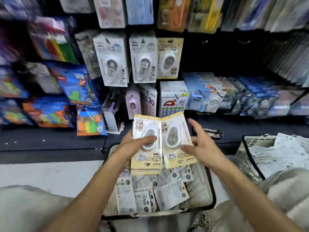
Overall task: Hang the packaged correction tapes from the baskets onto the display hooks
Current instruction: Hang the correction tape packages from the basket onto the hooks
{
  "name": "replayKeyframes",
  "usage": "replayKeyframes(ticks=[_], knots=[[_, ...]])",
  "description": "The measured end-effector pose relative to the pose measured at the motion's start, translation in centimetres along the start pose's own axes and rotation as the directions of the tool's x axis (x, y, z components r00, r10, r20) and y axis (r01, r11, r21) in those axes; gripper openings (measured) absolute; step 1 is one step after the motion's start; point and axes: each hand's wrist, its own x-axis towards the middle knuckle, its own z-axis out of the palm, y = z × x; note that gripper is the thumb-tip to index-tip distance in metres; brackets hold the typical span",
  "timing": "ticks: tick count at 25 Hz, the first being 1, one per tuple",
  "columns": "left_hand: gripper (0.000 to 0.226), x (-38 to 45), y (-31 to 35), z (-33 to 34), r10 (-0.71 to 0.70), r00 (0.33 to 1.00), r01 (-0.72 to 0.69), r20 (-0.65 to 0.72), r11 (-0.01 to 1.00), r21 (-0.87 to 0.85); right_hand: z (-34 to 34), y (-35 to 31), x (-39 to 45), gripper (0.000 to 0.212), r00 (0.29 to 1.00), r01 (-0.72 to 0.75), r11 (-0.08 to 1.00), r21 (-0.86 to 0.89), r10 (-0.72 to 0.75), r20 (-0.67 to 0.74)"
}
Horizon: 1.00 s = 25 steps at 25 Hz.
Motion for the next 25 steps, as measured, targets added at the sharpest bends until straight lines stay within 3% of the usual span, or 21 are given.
replayKeyframes(ticks=[3,7,9,12,14,17,19,22,25], knots=[[0.083,-0.9,4.7,0.1,0.089,0.996,-0.087,0.020,0.994,-0.073,-0.8,-5.3,0.4,0.037,0.995,0.082,0.996,-0.027,-0.084,-0.049],[0.077,-0.2,9.8,0.7,0.164,0.986,-0.167,-0.034,0.971,-0.173,-1.7,-10.1,2.4,0.013,0.984,0.148,0.983,0.109,-0.135,-0.116],[0.061,0.8,11.7,1.0,0.211,0.975,-0.219,-0.071,0.966,-0.139,-3.0,-10.9,3.5,0.017,0.983,0.159,0.987,0.003,-0.158,-0.089],[0.053,3.8,13.7,1.1,0.241,0.966,-0.247,-0.091,0.967,-0.058,-7.0,-11.2,6.0,0.042,0.988,0.155,0.956,-0.251,-0.155,0.022],[0.059,5.3,14.5,1.4,0.263,0.959,-0.263,-0.104,0.965,0.010,-9.8,-11.3,7.3,0.034,0.973,0.193,0.918,-0.347,-0.225,-0.055],[0.068,6.9,14.8,2.2,0.339,0.937,-0.329,-0.086,0.937,0.119,-12.4,-12.3,8.3,0.015,0.927,0.336,0.932,-0.138,-0.353,-0.130],[0.075,7.3,14.3,2.8,0.318,0.948,-0.316,-0.013,0.945,0.084,-12.4,-12.5,9.4,0.015,0.935,0.349,0.937,-0.011,-0.349,-0.066],[0.082,7.2,13.5,3.7,0.235,0.961,-0.240,0.146,0.971,0.017,-9.3,-12.2,11.2,0.011,0.942,0.328,0.940,-0.098,-0.318,0.106],[0.058,6.9,13.1,3.9,0.220,0.934,-0.219,0.283,0.975,-0.033,-6.4,-12.5,12.7,0.014,0.934,0.351,0.936,0.009,-0.350,0.075]])
